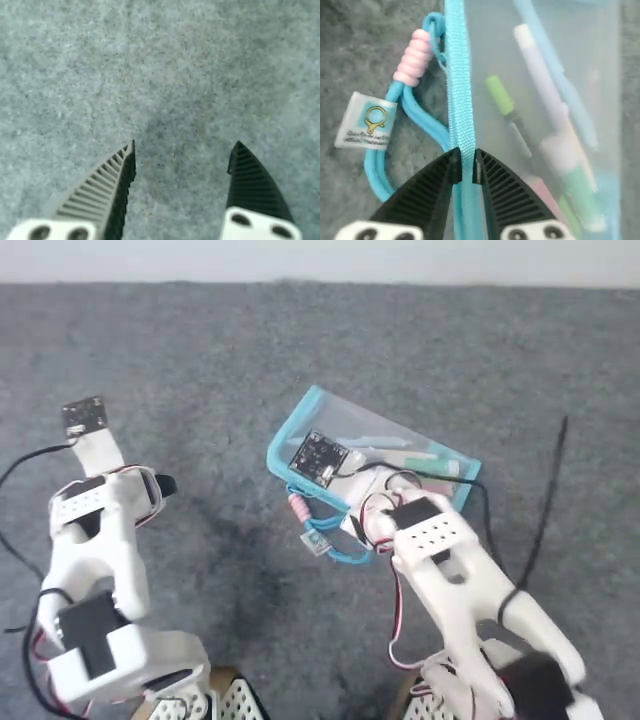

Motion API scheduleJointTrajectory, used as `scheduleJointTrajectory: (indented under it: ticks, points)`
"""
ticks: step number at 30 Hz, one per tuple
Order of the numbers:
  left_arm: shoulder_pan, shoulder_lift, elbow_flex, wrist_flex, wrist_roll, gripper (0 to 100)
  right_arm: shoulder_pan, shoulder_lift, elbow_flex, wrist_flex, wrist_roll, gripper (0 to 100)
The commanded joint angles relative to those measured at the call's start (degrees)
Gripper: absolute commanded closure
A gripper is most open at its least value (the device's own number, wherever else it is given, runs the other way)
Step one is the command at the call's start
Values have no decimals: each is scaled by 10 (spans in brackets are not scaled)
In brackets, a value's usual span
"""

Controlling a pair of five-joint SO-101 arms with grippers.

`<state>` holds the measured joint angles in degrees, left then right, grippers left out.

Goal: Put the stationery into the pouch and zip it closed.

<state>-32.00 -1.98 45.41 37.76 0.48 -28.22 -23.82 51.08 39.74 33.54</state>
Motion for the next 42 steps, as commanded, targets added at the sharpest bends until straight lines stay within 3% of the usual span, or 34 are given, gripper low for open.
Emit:
scheduleJointTrajectory:
  ticks: [1,9,12,14,18,22,28,42]
  points:
    - [3,-4,-27,-4,4,716,9,-78,-69,78,-28,992]
    - [3,-4,-27,-4,4,716,9,-85,-273,318,-42,992]
    - [3,-4,-27,-4,4,716,0,-73,-293,346,-33,991]
    - [4,-4,-27,-4,4,716,-28,-65,-229,303,-33,988]
    - [4,-4,-27,-4,4,716,-72,-81,-44,84,-27,885]
    - [4,-3,-27,-4,4,716,-65,-93,69,-69,49,816]
    - [4,-3,-27,-4,4,716,-40,-57,88,-79,120,846]
    - [4,-3,-27,-5,4,716,-24,60,91,-164,135,846]
